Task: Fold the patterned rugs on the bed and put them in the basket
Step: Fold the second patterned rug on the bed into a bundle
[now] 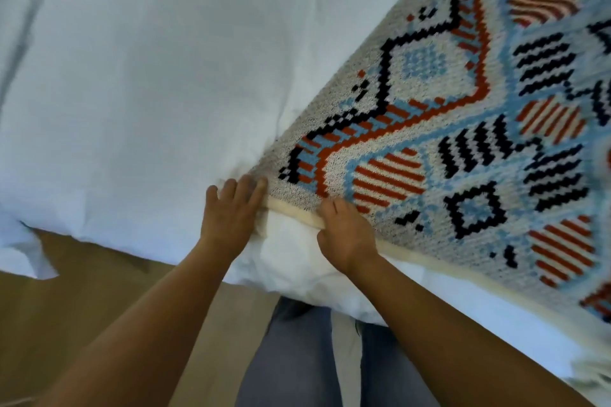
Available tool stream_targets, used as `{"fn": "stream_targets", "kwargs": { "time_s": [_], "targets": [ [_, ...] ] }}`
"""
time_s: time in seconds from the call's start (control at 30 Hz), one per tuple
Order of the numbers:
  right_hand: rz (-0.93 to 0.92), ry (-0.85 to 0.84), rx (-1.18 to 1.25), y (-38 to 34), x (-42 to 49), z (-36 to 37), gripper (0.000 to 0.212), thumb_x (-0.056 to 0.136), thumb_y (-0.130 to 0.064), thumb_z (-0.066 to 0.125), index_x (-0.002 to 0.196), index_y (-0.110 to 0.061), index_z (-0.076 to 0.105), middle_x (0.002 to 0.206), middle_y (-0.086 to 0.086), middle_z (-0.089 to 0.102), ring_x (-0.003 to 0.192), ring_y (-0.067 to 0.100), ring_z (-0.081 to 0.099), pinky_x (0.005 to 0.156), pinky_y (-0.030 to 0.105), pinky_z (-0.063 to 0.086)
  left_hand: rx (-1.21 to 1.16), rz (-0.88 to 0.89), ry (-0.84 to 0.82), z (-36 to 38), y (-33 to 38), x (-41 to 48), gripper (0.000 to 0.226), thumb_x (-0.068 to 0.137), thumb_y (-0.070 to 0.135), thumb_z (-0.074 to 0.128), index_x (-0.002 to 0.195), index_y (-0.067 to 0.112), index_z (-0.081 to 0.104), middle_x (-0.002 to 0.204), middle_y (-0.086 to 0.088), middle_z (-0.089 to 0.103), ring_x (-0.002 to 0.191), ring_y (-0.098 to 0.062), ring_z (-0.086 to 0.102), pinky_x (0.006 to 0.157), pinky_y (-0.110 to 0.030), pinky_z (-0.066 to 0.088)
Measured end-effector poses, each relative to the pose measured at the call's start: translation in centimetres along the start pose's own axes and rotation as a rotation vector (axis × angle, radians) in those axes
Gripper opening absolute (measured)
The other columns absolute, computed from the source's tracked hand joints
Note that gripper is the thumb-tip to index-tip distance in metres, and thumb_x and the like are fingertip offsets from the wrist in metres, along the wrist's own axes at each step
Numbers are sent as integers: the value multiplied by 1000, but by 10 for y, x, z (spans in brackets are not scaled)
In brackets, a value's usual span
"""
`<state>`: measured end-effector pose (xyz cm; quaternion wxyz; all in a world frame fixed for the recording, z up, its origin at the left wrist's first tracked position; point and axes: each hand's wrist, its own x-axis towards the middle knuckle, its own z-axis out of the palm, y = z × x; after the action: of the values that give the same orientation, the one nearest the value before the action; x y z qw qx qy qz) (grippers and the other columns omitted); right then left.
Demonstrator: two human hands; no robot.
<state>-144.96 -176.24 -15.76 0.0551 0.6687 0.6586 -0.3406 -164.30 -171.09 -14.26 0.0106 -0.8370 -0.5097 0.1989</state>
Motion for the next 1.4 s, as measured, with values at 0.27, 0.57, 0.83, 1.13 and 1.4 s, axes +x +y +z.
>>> {"fn": "stream_targets", "kwargs": {
  "time_s": [0.27, 0.57, 0.83, 1.13, 1.4],
  "targets": [
    [81, -33, -36, 13, -15, 8, 33, 87, -5, 42, 119, -7, 49, 119, 15, 55, 106, 31, 53, 80, 35, 45, -55, -30, -34, 17, -26, -32, 69, 58, -11, 73, 123, 3, 58, 74, -25, 58, 50, -29, 52, 45, -30, 39],
    [-118, -114, 21, -44, -36, 47, 39, 84, 1, 47, 123, -3, 46, 124, 17, 51, 109, 31, 50, 86, 35, 41, 166, -259, -325, 32, -49, -66, 70, 92, 10, 34, 147, 9, -9, 121, -12, 44, 97, -25, 48, 77, -36, 40],
    [-106, 55, 0, 44, -73, 16, 35, 66, -18, 63, 97, -5, 54, 97, 15, 55, 88, 31, 52, 69, 35, 44, -109, 189, -72, -5, 83, -36, 79, 75, 24, 69, 143, 21, 28, 147, -17, 34, 132, -36, 37, 102, -59, 31],
    [63, -123, -9, 96, -104, 32, 45, 88, 0, 43, 133, -3, 41, 135, 18, 45, 124, 30, 41, 99, 37, 37, 6, 340, -358, 7, 128, -34, 56, 100, 16, 18, 145, 13, -15, 156, -11, -12, 143, -36, -7, 114, -45, 11],
    [109, 20, 203, 148, -165, 2, 45, 87, -11, 45, 132, -5, 43, 135, 15, 42, 123, 28, 38, 94, 32, 37, 114, 521, -360, -43, 196, -42, 69, 92, 31, 35, 148, 12, 0, 156, -16, -5, 143, -35, -6, 113, -52, -4]
  ]
}}
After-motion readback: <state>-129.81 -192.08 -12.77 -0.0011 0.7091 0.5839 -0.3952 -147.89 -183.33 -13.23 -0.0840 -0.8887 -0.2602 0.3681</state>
